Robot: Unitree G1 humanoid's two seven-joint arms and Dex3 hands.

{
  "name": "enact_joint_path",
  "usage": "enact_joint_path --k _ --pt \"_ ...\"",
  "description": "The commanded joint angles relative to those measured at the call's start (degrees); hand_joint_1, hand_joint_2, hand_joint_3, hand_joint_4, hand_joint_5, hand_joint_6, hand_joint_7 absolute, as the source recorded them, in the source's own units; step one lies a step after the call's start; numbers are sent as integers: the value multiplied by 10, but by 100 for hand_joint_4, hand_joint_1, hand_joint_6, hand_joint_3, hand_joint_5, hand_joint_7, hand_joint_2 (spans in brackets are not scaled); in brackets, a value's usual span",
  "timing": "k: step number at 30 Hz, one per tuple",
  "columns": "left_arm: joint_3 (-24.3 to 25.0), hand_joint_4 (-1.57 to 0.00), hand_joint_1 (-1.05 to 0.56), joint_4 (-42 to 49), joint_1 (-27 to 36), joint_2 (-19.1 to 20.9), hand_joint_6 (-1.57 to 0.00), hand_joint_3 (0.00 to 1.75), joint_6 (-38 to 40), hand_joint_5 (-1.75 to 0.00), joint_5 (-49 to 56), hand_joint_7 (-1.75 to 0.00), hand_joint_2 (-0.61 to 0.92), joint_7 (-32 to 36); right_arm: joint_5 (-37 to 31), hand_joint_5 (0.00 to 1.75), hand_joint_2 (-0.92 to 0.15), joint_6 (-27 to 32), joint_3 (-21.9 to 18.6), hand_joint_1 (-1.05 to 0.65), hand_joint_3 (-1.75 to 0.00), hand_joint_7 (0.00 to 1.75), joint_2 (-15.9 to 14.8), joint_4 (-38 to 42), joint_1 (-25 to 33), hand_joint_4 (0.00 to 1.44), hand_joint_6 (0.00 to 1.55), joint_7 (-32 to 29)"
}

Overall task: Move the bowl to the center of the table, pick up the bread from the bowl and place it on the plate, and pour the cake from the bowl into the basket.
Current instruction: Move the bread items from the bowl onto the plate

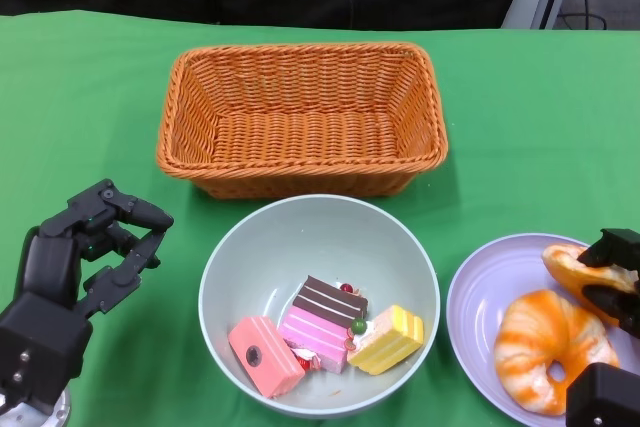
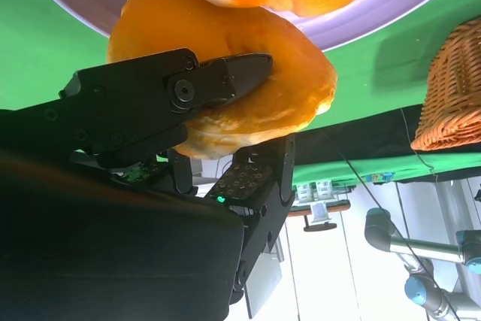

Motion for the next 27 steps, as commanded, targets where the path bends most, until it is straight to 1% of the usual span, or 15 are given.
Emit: enact_joint_path --k 1,6,7,8,10,12,14,15,17,19,20,22,23,24,27 --pt "3 -74 -16 -6 1 8 -74 33 0 -146 -3 -114 92 -2 16 165 -92 11 -4 -20 -4 96 -11 4 -5 72 80 11" --pt "3 -74 -16 -6 1 8 -74 33 0 -146 -3 -114 92 -3 20 163 -92 15 -2 -20 -4 91 -12 1 -4 73 81 15" --pt "3 -74 -16 -1 -1 9 -74 33 -5 -146 -5 -114 92 -5 29 163 -92 28 -4 -20 -4 91 -12 -15 2 73 81 45" --pt "3 -75 -15 3 -2 10 -74 34 -9 -146 -4 -113 92 -6 35 135 -92 42 -4 -27 -12 63 -12 -31 8 75 81 72" --pt "3 -75 -15 7 -4 11 -74 34 -13 -146 -2 -113 92 -4 42 100 -92 63 -5 -35 -15 26 -12 -57 17 81 91 108" --pt "3 -75 -16 5 -3 11 -75 34 -11 -146 -1 -113 92 -2 41 85 -92 78 -5 -39 -15 14 -13 -73 22 85 96 124" --pt "3 -75 -16 3 -3 11 -75 34 -9 -146 0 -113 92 -1 41 75 -92 96 -5 -43 -16 10 -14 -91 27 87 97 144" --pt "2 -75 -16 2 -2 11 -75 34 -8 -146 1 -112 92 -1 42 59 -92 106 -5 -51 -18 6 -14 -101 29 92 97 157" --pt "2 -75 -16 2 -2 11 -75 34 -8 -146 1 -112 92 -1 42 43 -92 120 -5 -57 -20 3 -14 -114 33 97 98 172" --pt "2 -75 -16 1 -2 11 -75 34 -8 -146 1 -112 92 -1 42 39 -92 126 -5 -58 -21 3 -14 -120 35 99 98 176" --pt "2 -75 -16 3 -2 11 -75 34 -10 -146 0 -112 92 -2 42 36 -92 135 -5 -63 -24 2 -16 -132 40 99 97 189" --pt "2 -74 -16 4 -2 11 -75 35 -12 -146 -1 -112 92 -4 42 25 -92 147 -5 -78 -32 1 -19 -149 47 102 95 206" --pt "2 -74 -16 3 -1 11 -75 35 -10 -146 0 -112 92 -3 39 23 -92 155 -4 -81 -34 1 -20 -158 50 103 95 215" --pt "2 -74 -15 2 -1 11 -75 35 -9 -146 1 -112 92 -3 38 16 -92 161 -4 -86 -40 0 -21 -164 51 103 92 222" --pt "3 -74 -15 2 -1 10 -75 35 -8 -145 -5 -112 92 -7 37 11 -92 166 -2 -91 -47 0 -25 -173 55 104 90 231"
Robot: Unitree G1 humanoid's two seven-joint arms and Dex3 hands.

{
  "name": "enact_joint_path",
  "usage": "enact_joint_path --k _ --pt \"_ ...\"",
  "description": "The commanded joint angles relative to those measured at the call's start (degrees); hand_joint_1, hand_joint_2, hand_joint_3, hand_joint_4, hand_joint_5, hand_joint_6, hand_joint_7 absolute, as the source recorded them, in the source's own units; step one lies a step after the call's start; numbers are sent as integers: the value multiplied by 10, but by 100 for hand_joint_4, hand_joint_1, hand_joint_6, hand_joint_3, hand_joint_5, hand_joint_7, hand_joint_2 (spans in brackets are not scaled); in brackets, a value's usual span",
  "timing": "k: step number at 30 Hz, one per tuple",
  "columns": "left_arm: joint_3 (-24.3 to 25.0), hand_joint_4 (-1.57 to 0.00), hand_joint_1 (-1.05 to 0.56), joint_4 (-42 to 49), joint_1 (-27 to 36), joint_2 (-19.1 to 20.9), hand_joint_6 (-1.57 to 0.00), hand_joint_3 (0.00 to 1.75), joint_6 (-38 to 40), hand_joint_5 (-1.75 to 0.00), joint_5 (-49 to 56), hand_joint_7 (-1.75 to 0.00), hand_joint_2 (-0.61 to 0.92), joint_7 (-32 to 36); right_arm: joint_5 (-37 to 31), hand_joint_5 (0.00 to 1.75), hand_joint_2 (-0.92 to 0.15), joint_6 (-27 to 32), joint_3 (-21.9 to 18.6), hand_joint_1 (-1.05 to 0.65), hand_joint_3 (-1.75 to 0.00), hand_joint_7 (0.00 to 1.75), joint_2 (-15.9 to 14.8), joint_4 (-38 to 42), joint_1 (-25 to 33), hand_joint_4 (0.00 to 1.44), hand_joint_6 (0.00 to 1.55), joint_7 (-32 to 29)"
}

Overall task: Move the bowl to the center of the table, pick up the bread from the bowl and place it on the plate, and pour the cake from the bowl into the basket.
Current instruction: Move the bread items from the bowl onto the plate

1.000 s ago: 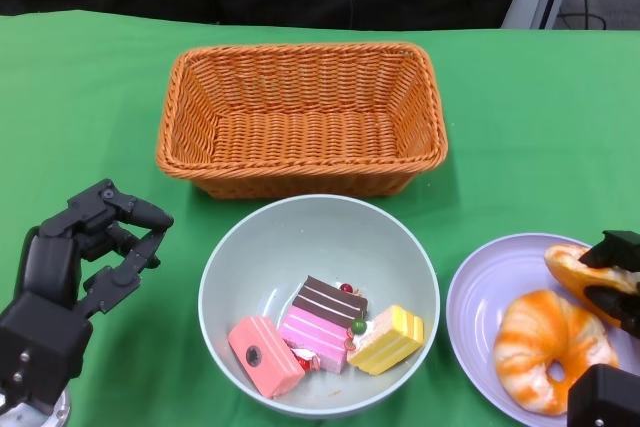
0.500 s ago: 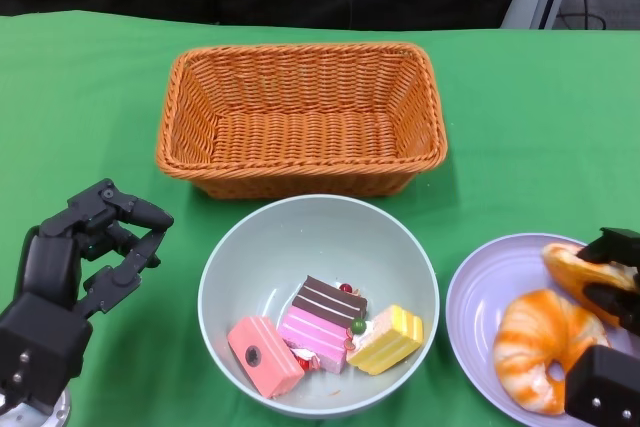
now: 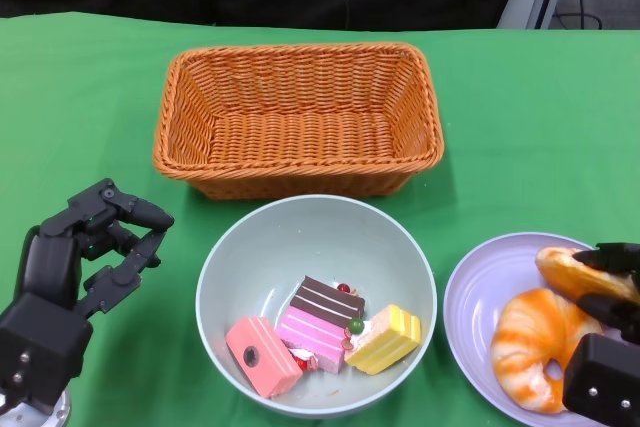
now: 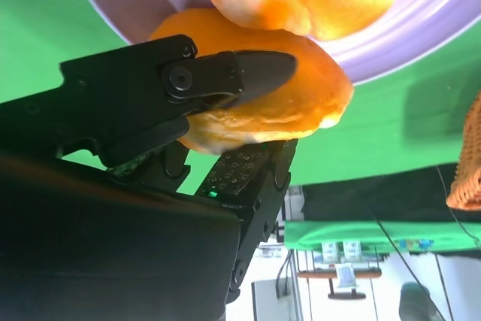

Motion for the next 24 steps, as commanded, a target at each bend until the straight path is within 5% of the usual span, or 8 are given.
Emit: enact_joint_path --k 1,17,24 --pt "3 -74 -15 2 -1 10 -75 35 -4 -145 -7 -112 92 -9 3 10 -92 3 2 -93 -50 0 -10 -6 13 105 90 17" --pt "4 -74 -15 7 -2 12 -74 34 -6 -146 -3 -113 92 -10 1 3 -92 21 3 -105 -70 0 -13 -13 13 105 88 48" --pt "3 -74 -16 -2 2 11 -75 34 1 -146 0 -113 92 -7 -43 0 -92 60 7 -105 -80 0 -6 -49 29 96 59 24"
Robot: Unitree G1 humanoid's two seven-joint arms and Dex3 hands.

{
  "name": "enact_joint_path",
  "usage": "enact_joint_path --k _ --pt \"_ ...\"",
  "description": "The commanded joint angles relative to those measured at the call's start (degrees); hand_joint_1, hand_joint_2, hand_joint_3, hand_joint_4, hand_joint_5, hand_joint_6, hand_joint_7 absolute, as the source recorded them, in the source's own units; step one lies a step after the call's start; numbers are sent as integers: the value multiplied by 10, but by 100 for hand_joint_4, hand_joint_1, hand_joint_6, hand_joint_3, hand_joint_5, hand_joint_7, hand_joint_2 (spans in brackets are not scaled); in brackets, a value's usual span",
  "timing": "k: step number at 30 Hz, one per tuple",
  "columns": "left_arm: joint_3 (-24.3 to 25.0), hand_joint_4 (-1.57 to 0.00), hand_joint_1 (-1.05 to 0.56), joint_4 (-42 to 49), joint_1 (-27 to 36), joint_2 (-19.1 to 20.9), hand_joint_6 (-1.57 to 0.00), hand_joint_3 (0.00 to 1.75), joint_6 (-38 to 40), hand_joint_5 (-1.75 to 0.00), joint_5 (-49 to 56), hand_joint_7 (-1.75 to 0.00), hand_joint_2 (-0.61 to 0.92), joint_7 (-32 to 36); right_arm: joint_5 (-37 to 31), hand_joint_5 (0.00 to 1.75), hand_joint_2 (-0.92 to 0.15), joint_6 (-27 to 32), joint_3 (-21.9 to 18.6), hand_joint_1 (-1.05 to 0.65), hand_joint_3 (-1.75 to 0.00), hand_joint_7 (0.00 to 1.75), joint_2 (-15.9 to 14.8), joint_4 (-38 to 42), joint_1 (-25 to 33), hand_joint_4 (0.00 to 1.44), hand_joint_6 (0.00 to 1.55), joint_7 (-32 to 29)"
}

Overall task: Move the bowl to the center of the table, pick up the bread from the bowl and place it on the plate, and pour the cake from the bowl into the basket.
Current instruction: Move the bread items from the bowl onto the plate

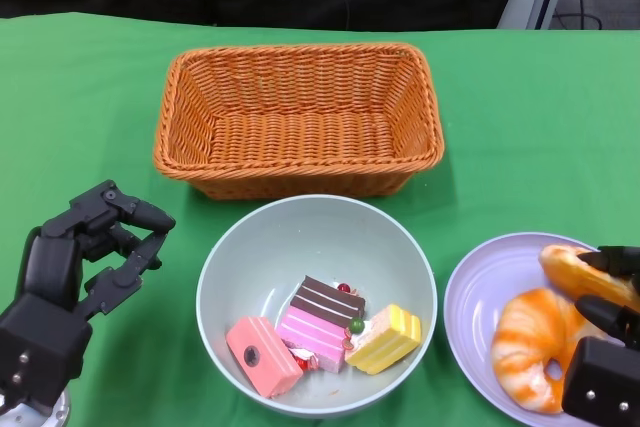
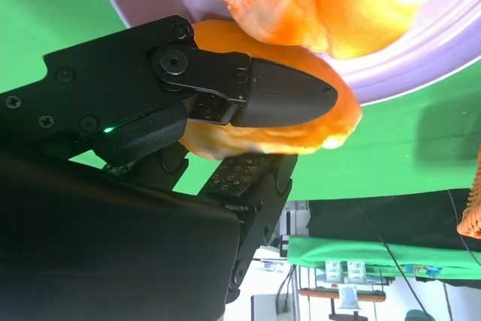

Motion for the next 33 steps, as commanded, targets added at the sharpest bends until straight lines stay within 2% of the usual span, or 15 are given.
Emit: enact_joint_path --k 1,7,14,26,29,33 --pt "3 -74 -16 -5 1 11 -74 34 3 -146 -1 -113 92 1 -16 0 -92 33 1 -105 -80 0 6 -29 19 91 55 1" --pt "4 -74 -16 -1 0 10 -74 34 1 -145 0 -113 92 2 -42 0 -92 94 2 -103 -77 0 22 -98 36 65 48 20" --pt "4 -74 -15 2 -2 11 -74 34 3 -146 1 -113 92 2 -51 0 -92 119 -1 -103 -77 0 26 -164 55 56 42 51" --pt "3 -74 -15 11 -7 12 -74 34 0 -146 3 -114 92 3 -54 1 -92 141 -8 -101 -79 1 29 -232 74 57 44 98" --pt "3 -74 -14 14 -8 13 -74 34 -4 -146 2 -114 92 2 -41 0 -92 133 -14 -103 -80 0 28 -243 79 56 42 105" --pt "3 -74 -15 16 -9 13 -74 35 -7 -146 2 -114 92 0 -1 2 -92 102 -29 -102 -79 1 42 -271 91 59 45 91"
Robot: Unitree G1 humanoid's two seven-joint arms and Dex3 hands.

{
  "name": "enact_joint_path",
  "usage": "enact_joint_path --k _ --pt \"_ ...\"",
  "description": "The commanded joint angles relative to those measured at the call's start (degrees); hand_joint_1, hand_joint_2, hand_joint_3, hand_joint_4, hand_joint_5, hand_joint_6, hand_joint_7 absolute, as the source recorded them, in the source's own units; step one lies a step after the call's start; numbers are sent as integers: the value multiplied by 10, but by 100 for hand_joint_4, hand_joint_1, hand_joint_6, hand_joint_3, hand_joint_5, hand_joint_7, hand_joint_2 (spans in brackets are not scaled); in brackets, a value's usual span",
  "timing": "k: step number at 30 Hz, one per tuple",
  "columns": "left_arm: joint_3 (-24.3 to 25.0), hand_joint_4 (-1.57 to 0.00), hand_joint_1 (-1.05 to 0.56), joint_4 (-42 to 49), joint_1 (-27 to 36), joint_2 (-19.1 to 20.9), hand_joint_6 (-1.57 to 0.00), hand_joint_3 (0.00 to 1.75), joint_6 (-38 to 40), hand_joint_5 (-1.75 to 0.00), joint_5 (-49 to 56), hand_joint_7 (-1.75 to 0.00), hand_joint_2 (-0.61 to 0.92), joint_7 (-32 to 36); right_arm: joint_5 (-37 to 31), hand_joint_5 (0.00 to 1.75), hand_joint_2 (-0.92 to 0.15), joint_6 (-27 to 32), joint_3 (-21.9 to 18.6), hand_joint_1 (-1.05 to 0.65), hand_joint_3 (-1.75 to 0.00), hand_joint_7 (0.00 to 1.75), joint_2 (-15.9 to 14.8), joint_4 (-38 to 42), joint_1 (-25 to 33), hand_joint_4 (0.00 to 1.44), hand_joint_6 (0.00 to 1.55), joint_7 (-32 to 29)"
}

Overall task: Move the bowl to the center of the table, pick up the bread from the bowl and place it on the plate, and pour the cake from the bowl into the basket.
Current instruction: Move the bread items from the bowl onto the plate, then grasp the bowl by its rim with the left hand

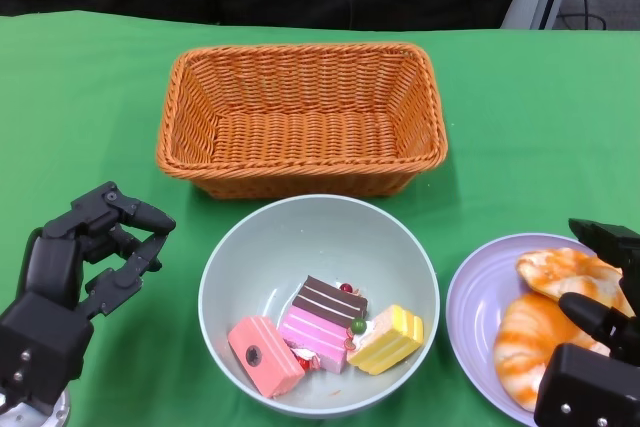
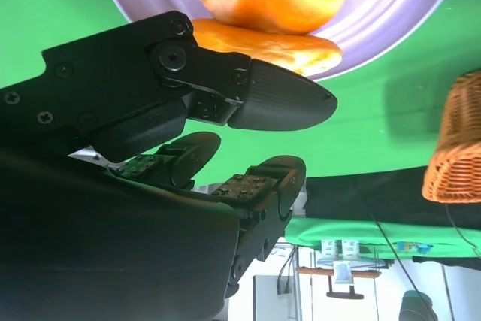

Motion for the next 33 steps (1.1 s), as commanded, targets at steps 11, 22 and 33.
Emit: enact_joint_path --k 11,22,33 --pt "3 -75 -15 14 -9 13 -74 34 -10 -146 6 -114 92 5 275 8 -92 -203 -48 -68 -18 5 101 -63 24 82 69 -18" --pt "1 -74 -15 21 -9 19 -74 34 -23 -145 10 -115 92 -1 536 65 -67 -302 -28 -14 -67 32 162 -51 52 100 106 94" --pt "-30 -81 -30 -3 0 76 -85 6 -56 -25 -13 -5 92 -134 584 158 -57 -234 -41 -6 -105 135 174 -67 78 74 65 119"
